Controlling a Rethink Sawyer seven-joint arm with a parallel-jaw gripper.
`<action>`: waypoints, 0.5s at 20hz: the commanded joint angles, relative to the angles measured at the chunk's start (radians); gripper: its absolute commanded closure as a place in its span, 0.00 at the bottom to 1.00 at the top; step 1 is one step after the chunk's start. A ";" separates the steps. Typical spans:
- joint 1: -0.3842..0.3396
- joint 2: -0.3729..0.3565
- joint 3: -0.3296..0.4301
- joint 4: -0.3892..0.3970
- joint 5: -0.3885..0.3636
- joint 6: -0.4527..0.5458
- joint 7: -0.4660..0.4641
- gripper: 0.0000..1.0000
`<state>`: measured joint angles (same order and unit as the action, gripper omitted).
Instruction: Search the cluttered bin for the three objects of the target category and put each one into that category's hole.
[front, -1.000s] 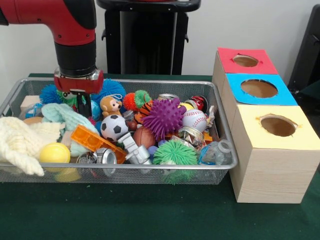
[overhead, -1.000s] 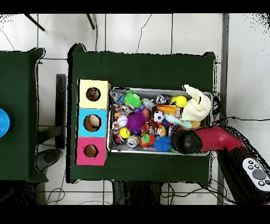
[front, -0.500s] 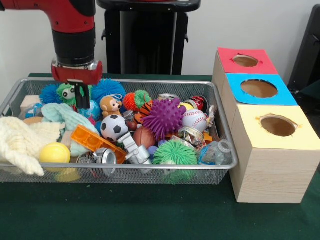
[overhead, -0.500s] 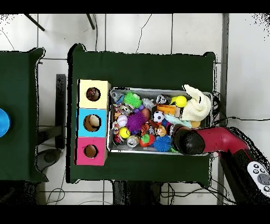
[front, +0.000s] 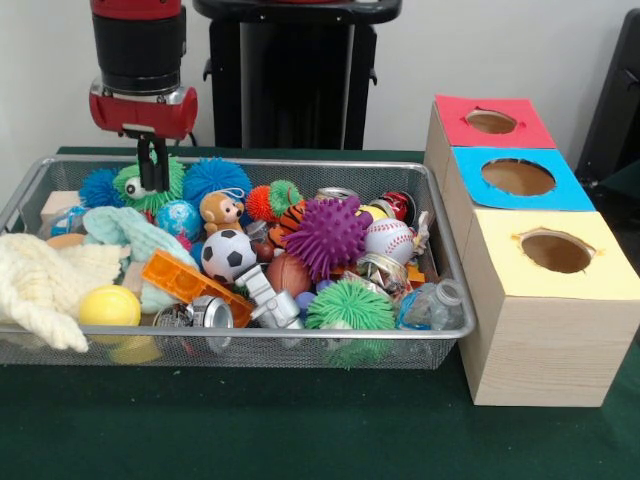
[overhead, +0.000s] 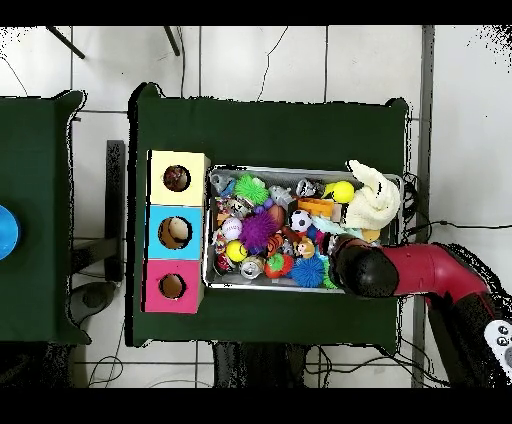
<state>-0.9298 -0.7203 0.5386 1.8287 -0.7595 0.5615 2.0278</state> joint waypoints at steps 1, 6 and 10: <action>-0.007 -0.004 0.015 0.038 -0.001 0.066 -0.149 0.00; 0.004 0.023 0.017 0.014 -0.002 0.054 -0.133 0.00; 0.009 0.035 0.016 0.003 0.001 0.050 -0.122 0.00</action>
<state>-0.9298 -0.7196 0.5386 1.8355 -0.7597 0.5615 2.0278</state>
